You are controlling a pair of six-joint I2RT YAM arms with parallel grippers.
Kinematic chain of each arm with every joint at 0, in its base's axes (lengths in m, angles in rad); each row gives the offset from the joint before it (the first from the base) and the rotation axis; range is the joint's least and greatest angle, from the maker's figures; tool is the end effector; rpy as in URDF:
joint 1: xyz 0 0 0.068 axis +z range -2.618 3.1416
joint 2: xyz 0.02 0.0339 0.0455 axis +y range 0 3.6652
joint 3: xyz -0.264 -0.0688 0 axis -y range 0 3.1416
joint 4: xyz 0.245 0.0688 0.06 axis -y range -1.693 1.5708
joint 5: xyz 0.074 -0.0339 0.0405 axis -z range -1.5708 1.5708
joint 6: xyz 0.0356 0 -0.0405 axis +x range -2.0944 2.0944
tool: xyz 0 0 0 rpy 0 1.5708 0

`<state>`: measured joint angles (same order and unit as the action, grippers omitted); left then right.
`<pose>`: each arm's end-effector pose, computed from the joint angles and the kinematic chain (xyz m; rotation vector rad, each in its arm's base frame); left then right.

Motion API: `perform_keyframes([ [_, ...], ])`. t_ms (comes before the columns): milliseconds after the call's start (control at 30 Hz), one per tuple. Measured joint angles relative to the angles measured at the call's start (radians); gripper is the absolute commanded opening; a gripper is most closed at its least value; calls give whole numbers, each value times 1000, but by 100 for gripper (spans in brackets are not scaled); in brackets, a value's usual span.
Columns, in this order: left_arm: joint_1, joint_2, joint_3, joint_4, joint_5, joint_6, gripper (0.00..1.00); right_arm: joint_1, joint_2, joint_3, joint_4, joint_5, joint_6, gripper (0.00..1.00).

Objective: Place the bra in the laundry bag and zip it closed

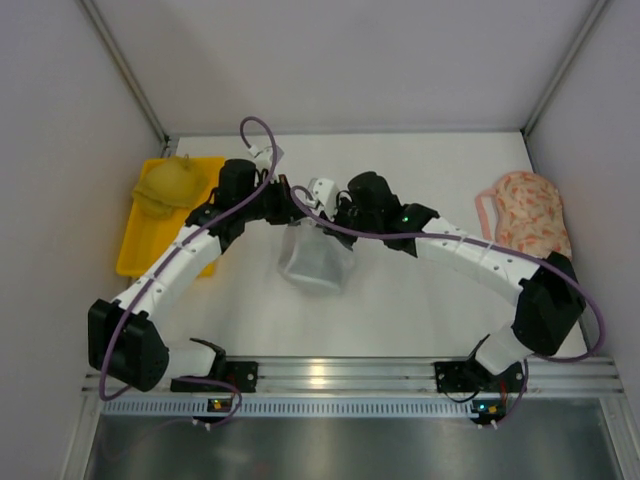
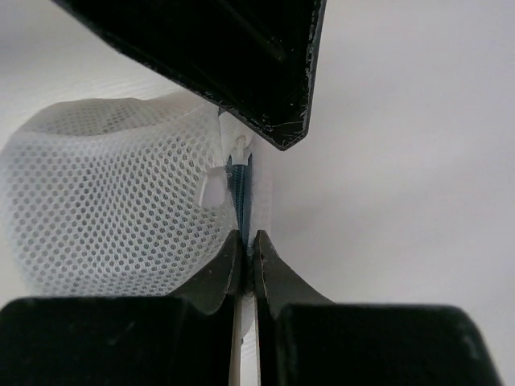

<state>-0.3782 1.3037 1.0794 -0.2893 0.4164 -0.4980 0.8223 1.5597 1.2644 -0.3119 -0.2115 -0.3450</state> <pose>0.2692 -0.1224 0.3198 0.1371 2.1786 -0.9512 0.2384 0.2676 0.3015 -1.3161 1.7710 0.4995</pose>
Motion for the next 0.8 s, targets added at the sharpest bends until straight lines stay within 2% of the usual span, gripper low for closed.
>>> perform_keyframes([
  [300,36,19,3,0,97,-1,0,-11,-97,-80,46,-15,-61,0],
  [367,41,29,15,1,129,5,24,-15,-98,-80,45,-19,-66,0],
  [433,55,44,34,1,126,26,39,-25,-103,-79,20,-17,-72,0],
  [500,83,51,51,2,114,42,66,-42,-105,-79,-15,-13,-76,0],
  [533,93,51,59,2,108,45,85,-52,-104,-79,-29,-12,-79,0],
  [567,103,51,72,2,100,58,98,-65,-104,-79,-42,-9,-82,0],
  [667,110,51,113,-4,86,74,98,-116,-102,-49,-95,-8,-97,0],
  [800,116,51,166,-33,83,113,98,-211,-64,71,-140,-2,-152,0],
])
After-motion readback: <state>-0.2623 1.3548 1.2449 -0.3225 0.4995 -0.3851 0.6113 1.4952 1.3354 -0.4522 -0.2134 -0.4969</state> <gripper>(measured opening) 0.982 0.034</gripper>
